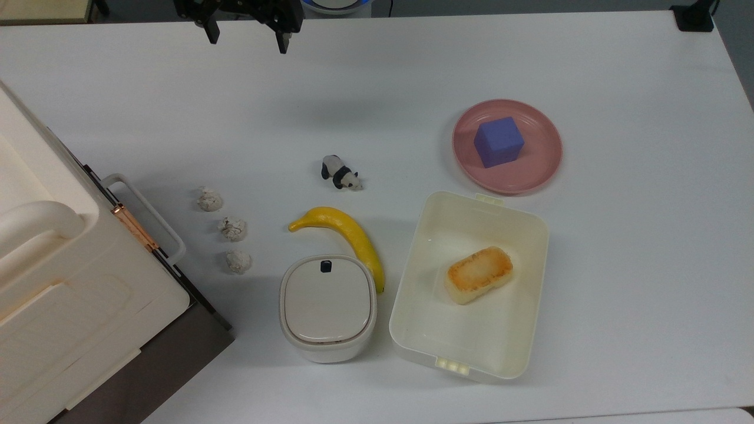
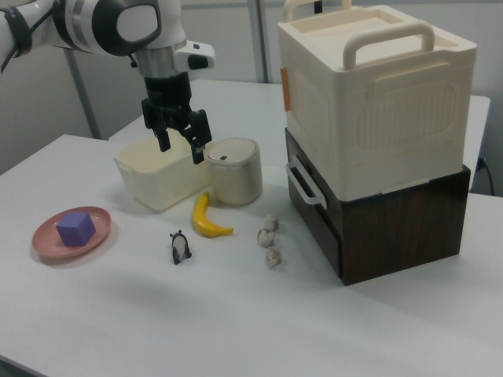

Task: Slide open the drawer

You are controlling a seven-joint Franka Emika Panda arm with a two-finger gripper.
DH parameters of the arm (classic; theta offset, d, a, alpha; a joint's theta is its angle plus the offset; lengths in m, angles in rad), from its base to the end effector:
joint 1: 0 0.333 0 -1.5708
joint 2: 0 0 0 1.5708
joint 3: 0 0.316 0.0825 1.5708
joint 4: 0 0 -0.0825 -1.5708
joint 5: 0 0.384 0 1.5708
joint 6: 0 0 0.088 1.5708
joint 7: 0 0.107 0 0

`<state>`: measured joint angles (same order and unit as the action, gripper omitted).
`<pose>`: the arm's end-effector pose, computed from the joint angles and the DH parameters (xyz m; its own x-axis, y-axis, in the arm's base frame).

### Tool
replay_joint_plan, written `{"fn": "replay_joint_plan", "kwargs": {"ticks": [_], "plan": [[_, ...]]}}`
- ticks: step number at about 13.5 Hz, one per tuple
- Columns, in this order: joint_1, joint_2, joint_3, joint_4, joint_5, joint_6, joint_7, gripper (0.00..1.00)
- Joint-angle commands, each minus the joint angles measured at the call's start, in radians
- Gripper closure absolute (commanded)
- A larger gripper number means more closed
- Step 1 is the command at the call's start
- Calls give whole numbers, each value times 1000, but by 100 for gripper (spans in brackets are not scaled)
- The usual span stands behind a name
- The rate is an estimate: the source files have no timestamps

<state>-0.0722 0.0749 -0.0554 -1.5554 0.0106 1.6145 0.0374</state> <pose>0.5760 -0.0716 0.5931 0.9862 -0.1646 -0.0159 -0.1647 -0.9863 -0.0059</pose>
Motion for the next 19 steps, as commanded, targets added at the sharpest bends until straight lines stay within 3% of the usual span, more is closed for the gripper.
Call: {"fn": "replay_joint_plan", "kwargs": {"ticks": [1, 7, 9, 11, 15, 19], "plan": [[15, -9, -17, -2, 19, 1, -78, 0], [29, -9, -17, -2, 11, 1, -79, 0], [28, -3, -15, -3, 8, 18, -189, 3], [19, 22, -26, -11, 6, 111, -410, 5], [25, 62, -130, -9, 6, 255, -736, 5], [55, 193, -185, -11, -43, 467, -772, 7]]}}
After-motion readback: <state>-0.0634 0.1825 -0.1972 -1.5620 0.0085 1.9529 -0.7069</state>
